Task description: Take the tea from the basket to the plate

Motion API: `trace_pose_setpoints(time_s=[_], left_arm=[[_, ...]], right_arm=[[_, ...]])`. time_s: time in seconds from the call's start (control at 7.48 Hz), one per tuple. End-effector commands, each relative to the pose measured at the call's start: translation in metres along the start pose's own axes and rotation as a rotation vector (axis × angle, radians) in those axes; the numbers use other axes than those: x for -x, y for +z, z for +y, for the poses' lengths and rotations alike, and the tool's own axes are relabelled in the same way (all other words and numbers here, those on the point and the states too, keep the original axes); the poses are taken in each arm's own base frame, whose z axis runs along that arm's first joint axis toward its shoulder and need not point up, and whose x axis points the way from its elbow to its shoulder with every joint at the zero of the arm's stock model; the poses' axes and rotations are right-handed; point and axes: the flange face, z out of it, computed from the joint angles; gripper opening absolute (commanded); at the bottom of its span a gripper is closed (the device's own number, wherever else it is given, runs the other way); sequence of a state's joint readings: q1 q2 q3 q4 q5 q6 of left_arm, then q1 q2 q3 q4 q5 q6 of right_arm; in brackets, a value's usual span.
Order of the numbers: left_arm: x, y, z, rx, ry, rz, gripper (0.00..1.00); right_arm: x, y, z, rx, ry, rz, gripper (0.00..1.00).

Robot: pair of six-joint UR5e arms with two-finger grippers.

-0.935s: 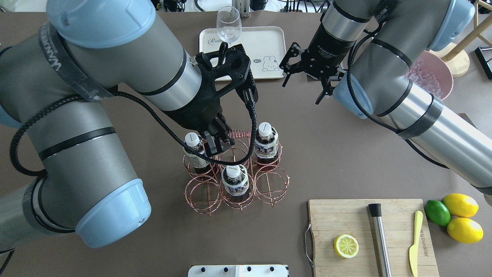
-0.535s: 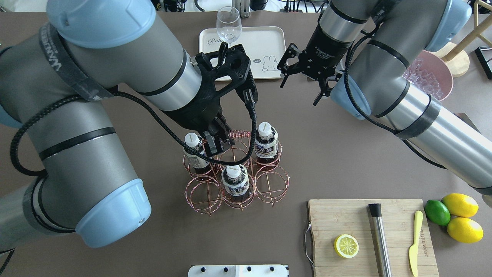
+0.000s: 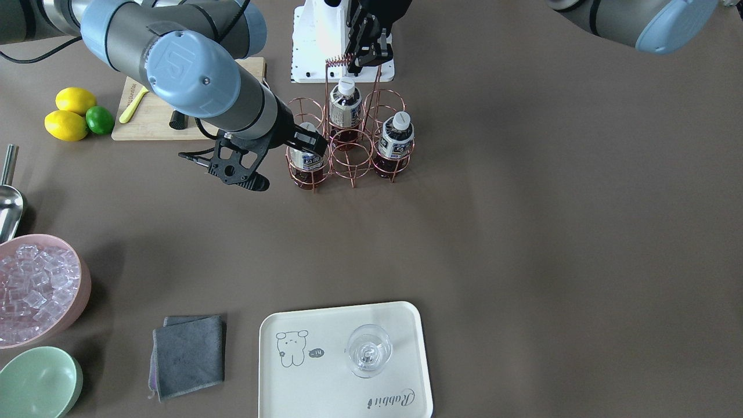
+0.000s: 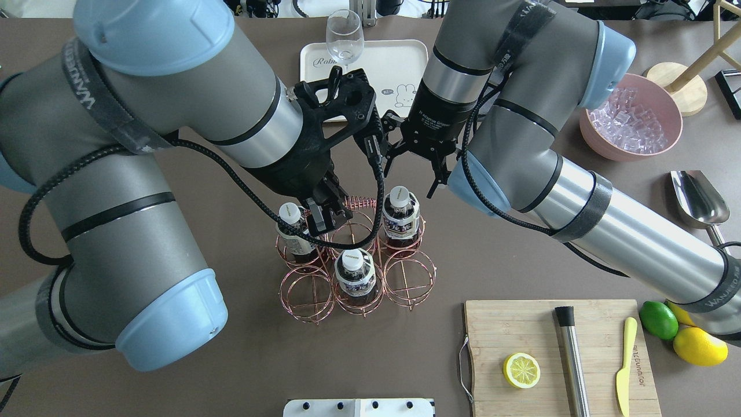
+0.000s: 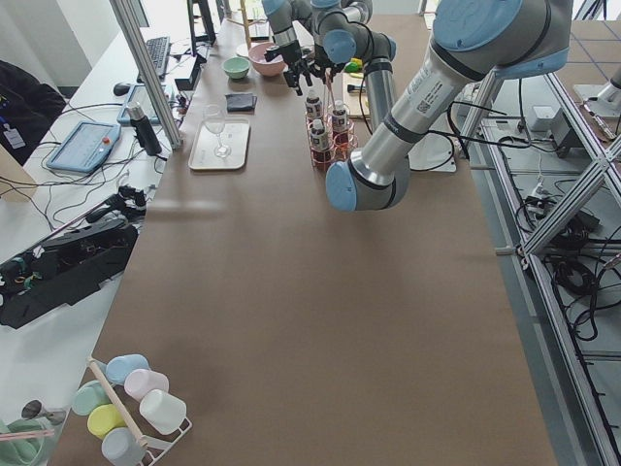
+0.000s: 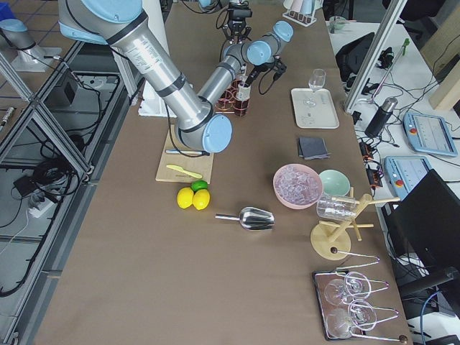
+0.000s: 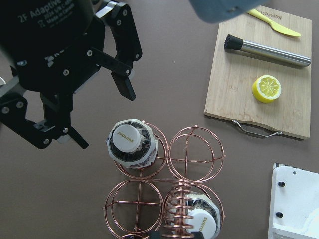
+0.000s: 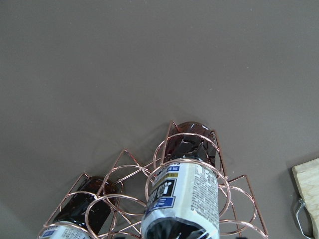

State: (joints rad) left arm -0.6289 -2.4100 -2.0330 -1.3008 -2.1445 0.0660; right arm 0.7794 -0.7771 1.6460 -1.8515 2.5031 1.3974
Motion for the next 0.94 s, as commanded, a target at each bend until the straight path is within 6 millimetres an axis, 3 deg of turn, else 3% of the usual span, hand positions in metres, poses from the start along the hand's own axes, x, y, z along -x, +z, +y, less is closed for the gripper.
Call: trace_pose_setpoints(time_s=[0.0, 0.53, 0.67, 0.8], left_arm=[[-0.001, -0.001, 0.0, -0.002, 0.001, 0.0, 0.0], [0.0, 0.0, 0.001, 0.0, 0.0, 0.002, 0.0], [0.001, 0.002, 0.002, 0.003, 0.0, 0.002, 0.0], [0.001, 0.003, 0.003, 0.005, -0.002, 0.002, 0.0]], right_arm=[[0.003, 0.014, 0.008, 0.01, -0.004, 0.021, 0.74], [0.01, 0.018, 0.018, 0.009, 0.02, 0.058, 0.7], [0.01, 0.019, 0.018, 0.01, 0.019, 0.059, 0.63], [0.01, 0.015, 0.018, 0.007, 0.02, 0.056, 0.46]])
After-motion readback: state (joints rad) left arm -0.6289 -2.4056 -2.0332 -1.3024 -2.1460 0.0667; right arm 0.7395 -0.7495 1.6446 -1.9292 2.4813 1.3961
